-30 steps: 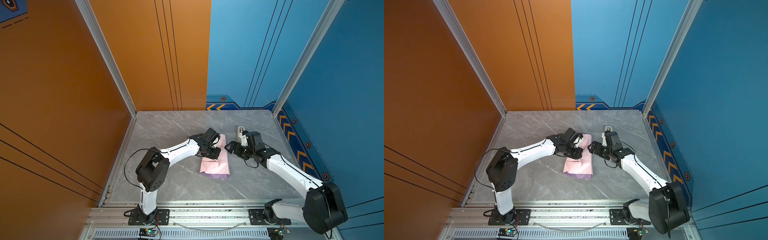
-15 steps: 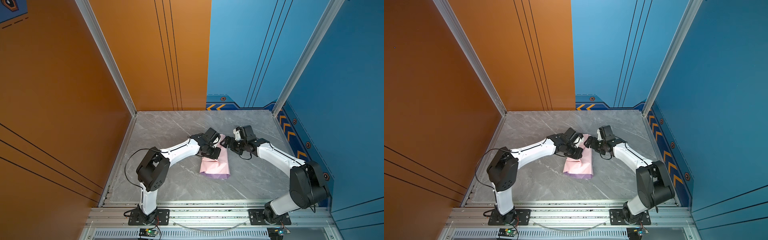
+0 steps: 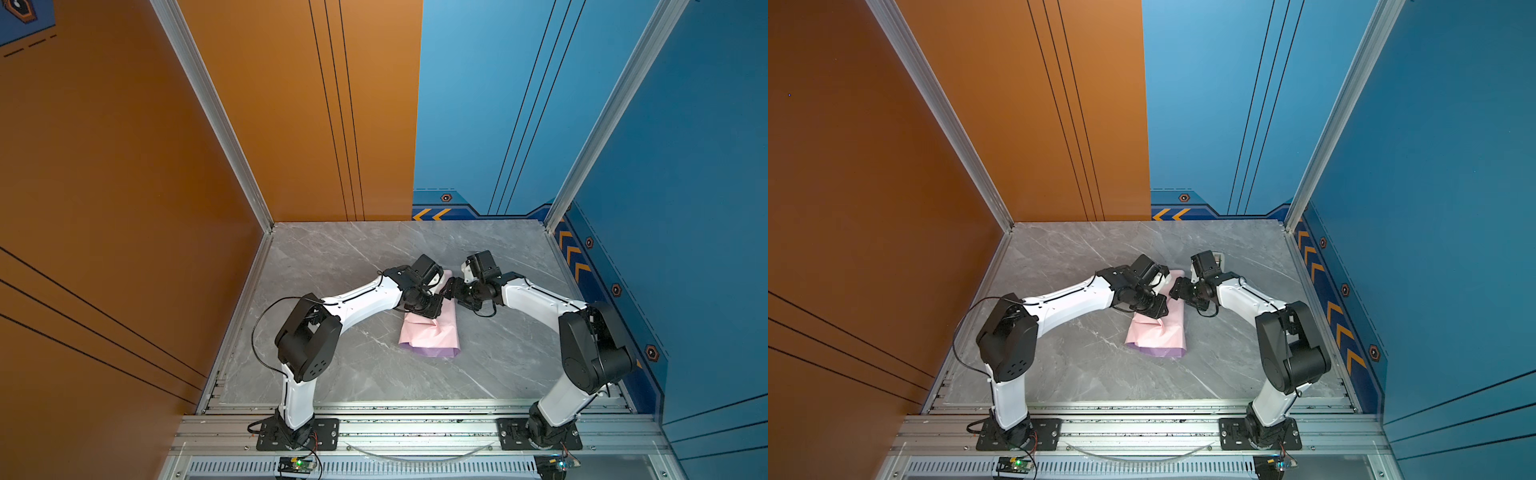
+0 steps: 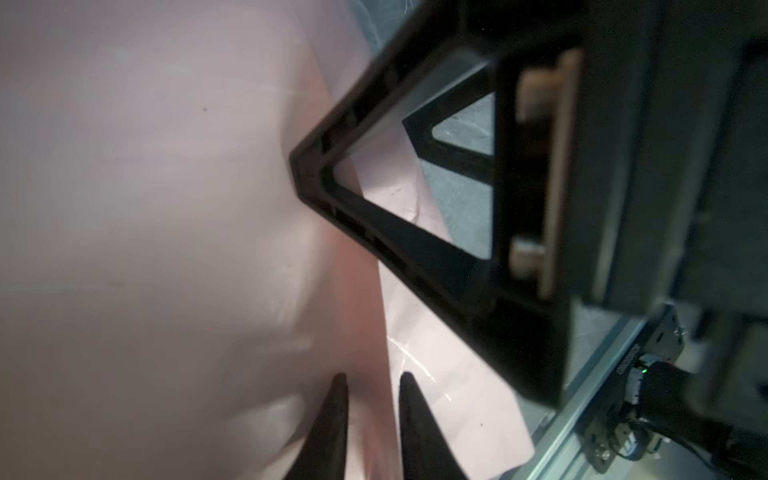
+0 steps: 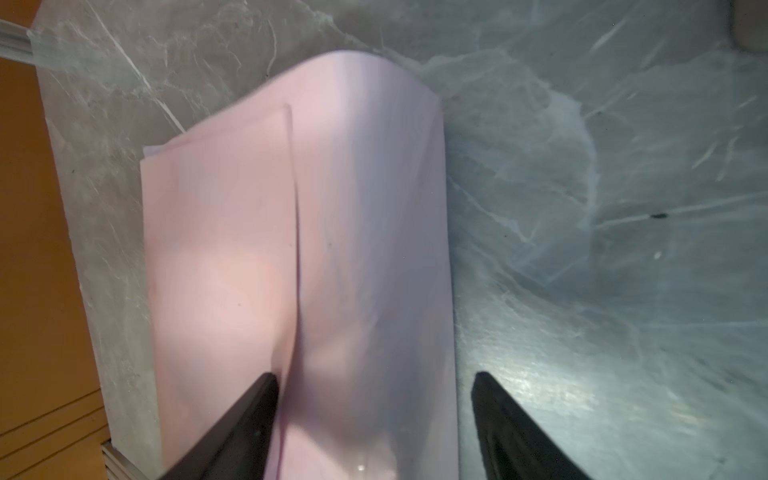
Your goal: Wrap the gift box in paper
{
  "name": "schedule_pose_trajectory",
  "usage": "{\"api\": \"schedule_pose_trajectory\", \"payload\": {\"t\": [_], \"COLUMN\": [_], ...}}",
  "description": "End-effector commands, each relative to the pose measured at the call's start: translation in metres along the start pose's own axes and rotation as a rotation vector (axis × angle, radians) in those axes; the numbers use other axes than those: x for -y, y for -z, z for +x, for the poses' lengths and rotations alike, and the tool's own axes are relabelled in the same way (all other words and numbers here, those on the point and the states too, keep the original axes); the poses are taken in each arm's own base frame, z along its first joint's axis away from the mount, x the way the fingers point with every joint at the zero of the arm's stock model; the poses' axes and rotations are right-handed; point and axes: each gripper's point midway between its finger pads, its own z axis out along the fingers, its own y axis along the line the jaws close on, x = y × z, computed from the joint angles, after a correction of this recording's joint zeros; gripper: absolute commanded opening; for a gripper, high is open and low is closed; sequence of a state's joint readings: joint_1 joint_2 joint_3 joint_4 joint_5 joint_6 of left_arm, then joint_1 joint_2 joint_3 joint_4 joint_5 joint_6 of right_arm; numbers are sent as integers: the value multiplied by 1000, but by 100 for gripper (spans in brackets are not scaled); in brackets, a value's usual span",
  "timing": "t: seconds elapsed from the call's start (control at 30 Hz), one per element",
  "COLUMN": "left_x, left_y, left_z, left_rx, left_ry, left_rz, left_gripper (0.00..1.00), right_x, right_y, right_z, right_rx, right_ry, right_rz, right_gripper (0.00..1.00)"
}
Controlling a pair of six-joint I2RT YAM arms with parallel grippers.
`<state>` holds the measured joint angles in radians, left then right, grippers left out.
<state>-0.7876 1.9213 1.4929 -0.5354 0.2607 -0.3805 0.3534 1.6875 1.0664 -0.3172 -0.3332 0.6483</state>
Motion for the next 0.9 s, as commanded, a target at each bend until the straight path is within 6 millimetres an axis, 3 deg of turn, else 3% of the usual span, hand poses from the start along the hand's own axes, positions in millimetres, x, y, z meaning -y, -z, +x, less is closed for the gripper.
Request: {"api": "schedule_pose_trajectory", "payload": {"t": [0.0, 0.23, 0.43, 0.57, 0.87], "left_x": [2, 5, -55, -73, -66], "left_y": [5, 49, 75, 63, 23], "left_z": [-1, -24, -15, 3, 3], "left_rx": [-7, 116, 236, 213, 179], "left_ry": [-15, 26, 225, 310, 335], "left_rz": [-23, 9, -64, -34, 29], "left_gripper": [36, 54, 59, 60, 63], "right_x": [12, 14, 6, -2, -12], "right_y": [-2, -3, -2, -1, 2], "right_z": [0, 3, 2, 1, 2], "right_rx": [0, -6, -2, -3, 1], "right_ry": [17, 14, 10, 10, 6], "right_rz": [79, 76, 38, 2, -44], "right_gripper": [69, 65, 66, 68, 70]}}
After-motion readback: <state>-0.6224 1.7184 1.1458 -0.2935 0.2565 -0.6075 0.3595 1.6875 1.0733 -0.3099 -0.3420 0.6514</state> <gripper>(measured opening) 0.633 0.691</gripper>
